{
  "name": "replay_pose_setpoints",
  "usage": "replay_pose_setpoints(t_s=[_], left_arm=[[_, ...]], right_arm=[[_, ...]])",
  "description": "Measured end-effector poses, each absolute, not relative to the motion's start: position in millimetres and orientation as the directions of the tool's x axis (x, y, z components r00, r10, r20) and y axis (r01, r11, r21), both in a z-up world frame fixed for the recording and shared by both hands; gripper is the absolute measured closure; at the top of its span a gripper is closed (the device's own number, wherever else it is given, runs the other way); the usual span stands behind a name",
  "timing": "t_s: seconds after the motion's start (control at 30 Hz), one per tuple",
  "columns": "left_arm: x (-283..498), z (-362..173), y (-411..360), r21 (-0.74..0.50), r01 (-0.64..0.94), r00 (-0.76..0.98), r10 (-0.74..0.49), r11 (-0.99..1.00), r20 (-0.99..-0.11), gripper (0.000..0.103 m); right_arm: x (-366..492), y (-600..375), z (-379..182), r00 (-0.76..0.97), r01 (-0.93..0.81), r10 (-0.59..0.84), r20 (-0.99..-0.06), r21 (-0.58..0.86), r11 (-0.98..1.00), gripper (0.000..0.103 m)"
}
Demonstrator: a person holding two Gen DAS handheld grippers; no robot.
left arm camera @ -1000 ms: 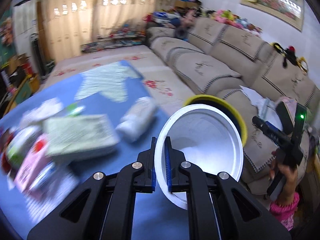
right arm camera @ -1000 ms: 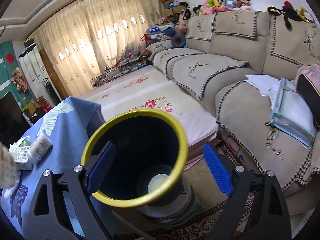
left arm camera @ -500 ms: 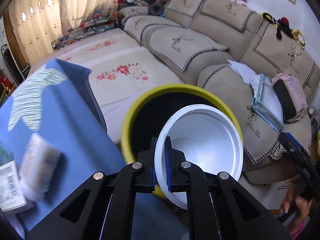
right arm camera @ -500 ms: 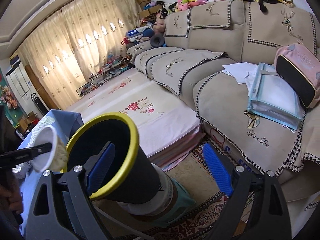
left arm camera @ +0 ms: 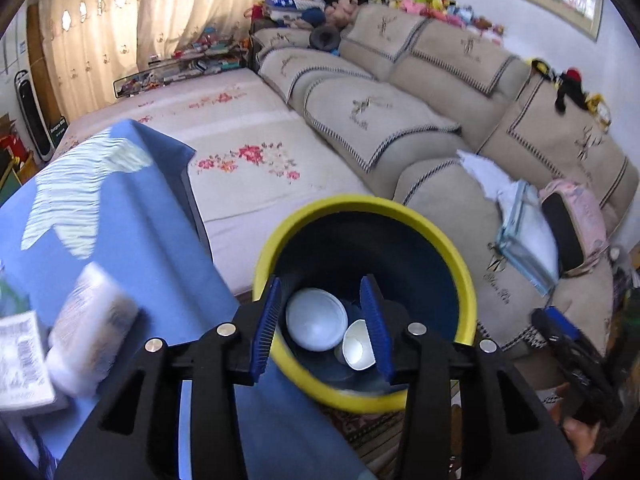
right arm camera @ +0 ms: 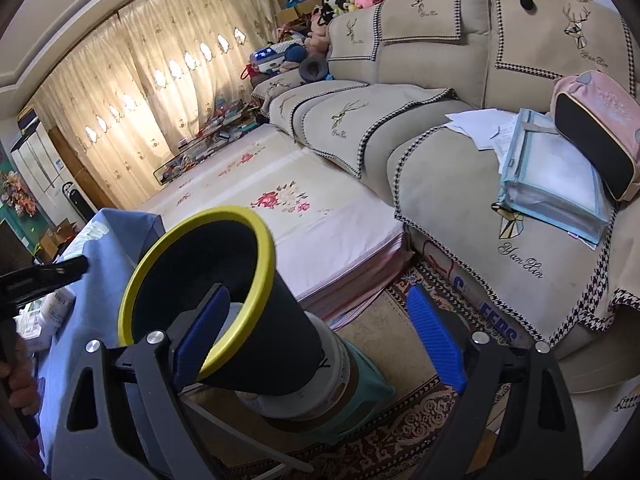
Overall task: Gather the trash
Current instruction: 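Carry the saucer over the yellow bin and release it, then grasp the white pill bottle with the right gripper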
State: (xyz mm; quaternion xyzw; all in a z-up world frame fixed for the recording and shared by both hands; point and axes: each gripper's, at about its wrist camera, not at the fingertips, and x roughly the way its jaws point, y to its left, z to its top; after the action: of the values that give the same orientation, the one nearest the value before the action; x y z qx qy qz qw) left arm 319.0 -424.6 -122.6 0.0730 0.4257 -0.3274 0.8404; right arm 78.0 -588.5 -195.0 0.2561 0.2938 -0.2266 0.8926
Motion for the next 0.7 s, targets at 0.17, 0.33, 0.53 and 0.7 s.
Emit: replay_pose_setpoints(t_s=[0.17, 0.33, 0.53, 0.7], left_arm=[[297, -95, -352, -0.174, 0.584, 0.506, -0.523, 0.793, -0.686, 0.051], [285, -71, -260, -0.183, 0.499, 0.62, -0.496, 0.847, -0.608, 0.042], [268, -58, -159, -0.113, 0.386, 0.756, -0.384, 0.915, -0.53, 0.036], [256, -65, -84, -0.083, 0.263, 0.83, -0.269, 0.961, -0.488, 0.033]], right_arm=[[93, -569, -192, 0.728, 0.521, -0.23, -0.646, 0.303, 0.798, 0.017], [114, -541, -183, 0.736, 0.472, -0.199, -0.647, 0.279, 0.836, 0.017], [153, -489, -163, 0.771, 0.318, -0.098, -0.629, 0.247, 0.915, 0.017], [193, -437, -145, 0.803, 0.08, 0.072, -0.591, 0.227, 0.971, 0.013]])
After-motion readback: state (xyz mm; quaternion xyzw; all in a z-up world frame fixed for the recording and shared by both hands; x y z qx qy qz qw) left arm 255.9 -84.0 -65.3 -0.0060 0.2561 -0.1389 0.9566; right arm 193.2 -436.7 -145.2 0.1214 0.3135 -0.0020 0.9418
